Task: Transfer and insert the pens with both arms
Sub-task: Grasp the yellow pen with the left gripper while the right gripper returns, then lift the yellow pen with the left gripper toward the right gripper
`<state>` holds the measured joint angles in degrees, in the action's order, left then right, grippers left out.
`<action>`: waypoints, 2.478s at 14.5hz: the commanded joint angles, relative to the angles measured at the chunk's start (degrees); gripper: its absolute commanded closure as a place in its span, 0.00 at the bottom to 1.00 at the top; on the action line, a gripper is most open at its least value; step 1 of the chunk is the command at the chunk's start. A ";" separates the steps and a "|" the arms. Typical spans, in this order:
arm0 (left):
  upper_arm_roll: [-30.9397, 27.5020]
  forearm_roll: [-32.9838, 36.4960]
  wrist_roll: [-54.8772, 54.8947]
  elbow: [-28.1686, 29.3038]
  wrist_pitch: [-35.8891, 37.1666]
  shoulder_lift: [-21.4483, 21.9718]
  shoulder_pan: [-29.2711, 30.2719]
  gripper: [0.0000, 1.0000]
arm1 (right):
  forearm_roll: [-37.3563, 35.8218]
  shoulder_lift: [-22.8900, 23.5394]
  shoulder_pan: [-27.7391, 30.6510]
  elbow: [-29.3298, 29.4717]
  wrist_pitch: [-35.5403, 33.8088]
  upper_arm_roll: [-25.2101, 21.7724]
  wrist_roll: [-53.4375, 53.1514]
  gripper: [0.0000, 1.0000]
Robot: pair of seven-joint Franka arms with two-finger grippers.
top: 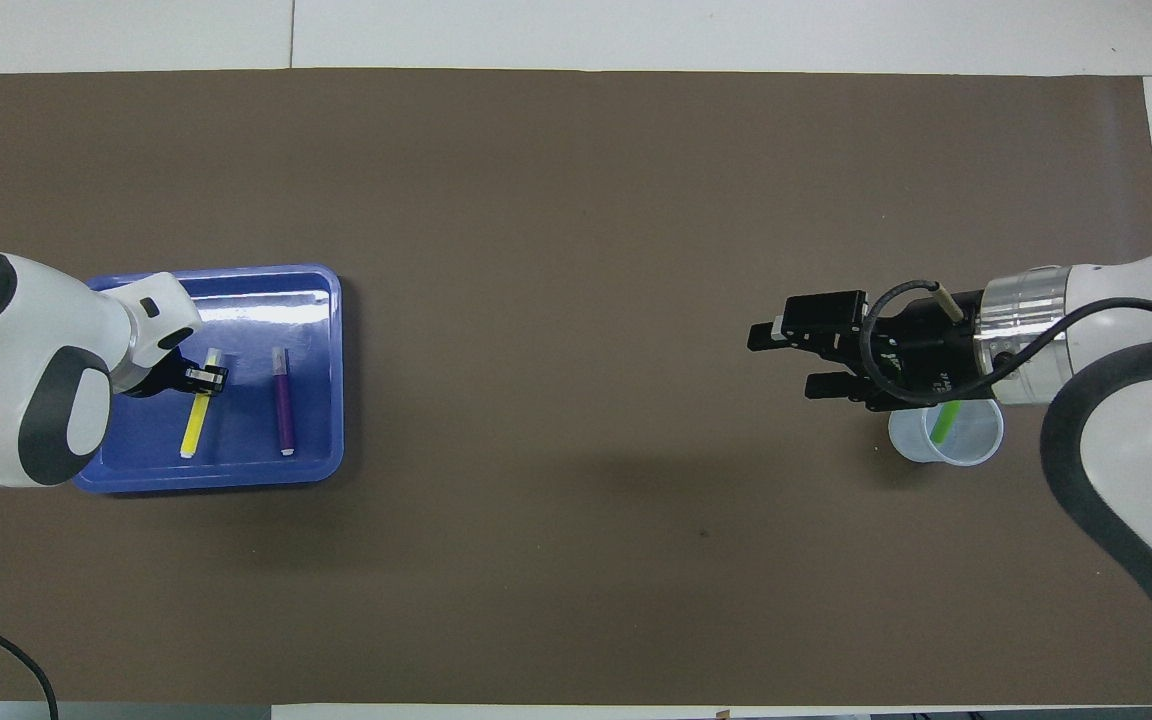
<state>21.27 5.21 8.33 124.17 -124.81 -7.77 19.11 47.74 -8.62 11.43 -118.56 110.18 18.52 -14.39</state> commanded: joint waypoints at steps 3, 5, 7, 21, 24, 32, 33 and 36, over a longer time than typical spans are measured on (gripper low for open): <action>0.53 -2.74 -5.95 -10.33 14.66 -0.67 -1.78 1.00 | 2.43 -1.05 -4.30 -0.71 5.65 0.38 -6.41 0.00; 0.62 -6.07 -11.03 -14.90 20.98 -0.41 -3.19 1.00 | 3.58 -1.05 -5.80 -0.97 8.37 0.38 -8.54 0.00; 0.62 -10.99 -21.37 -19.82 27.14 -0.49 -5.12 1.00 | 3.58 -1.05 -7.03 -1.23 10.75 0.38 -8.63 0.00; 10.82 -46.23 -93.73 -15.64 14.01 6.27 -10.13 1.00 | 4.64 -0.52 -14.50 -2.11 22.01 0.55 -10.40 0.00; 10.82 -53.35 -96.92 -11.42 7.50 8.20 -12.77 1.00 | 4.73 -0.52 -16.25 -1.94 22.19 0.64 -11.71 0.00; 10.90 -57.95 -100.27 -9.74 0.19 8.56 -16.29 1.00 | 4.20 -0.43 -18.90 -1.94 25.44 0.64 -9.52 0.20; 10.90 -57.95 -100.44 -9.65 -0.51 8.56 -16.30 1.00 | 4.11 -0.43 -19.25 -1.94 25.53 0.64 -9.34 0.21; 10.90 -59.00 -100.36 -9.65 -0.78 8.56 -16.38 1.00 | 3.76 -0.34 -19.69 -1.94 26.66 0.73 -8.99 0.21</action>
<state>32.70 -52.03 -91.47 112.57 -124.16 -1.24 3.40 50.90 -8.62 -8.15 -119.91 135.15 19.03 -25.11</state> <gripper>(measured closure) 0.828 0.211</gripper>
